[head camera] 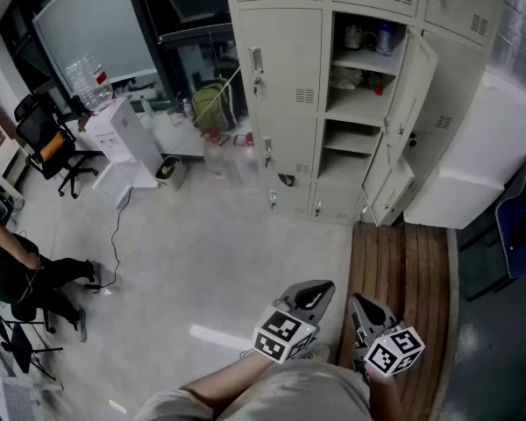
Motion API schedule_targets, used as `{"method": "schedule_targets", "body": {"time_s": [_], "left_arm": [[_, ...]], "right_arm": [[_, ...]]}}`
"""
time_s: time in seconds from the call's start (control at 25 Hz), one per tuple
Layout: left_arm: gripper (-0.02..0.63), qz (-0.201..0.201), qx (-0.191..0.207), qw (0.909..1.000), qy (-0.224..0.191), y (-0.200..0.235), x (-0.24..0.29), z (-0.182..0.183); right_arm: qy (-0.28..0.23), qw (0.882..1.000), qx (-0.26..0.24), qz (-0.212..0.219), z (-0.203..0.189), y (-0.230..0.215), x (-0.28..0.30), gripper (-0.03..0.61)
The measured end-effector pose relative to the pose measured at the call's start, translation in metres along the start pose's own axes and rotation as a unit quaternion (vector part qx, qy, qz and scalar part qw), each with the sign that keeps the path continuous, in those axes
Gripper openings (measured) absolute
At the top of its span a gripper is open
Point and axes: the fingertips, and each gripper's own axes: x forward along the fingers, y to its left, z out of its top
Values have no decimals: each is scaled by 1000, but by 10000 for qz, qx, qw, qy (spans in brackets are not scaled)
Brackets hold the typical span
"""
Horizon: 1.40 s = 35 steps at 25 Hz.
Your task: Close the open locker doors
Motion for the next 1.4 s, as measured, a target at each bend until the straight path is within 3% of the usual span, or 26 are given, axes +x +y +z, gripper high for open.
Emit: {"method": "schedule_targets", "body": {"time_s": [0.48,1.4], "left_arm": [[15,33,25,10000,-22,21,-11,3],[15,-137,135,9998,-101,87,-59,1]], "right_arm": [[92,9998,-183,62,0,16,22,27],[-26,9989,-22,-466,-14,53,80,28]]}}
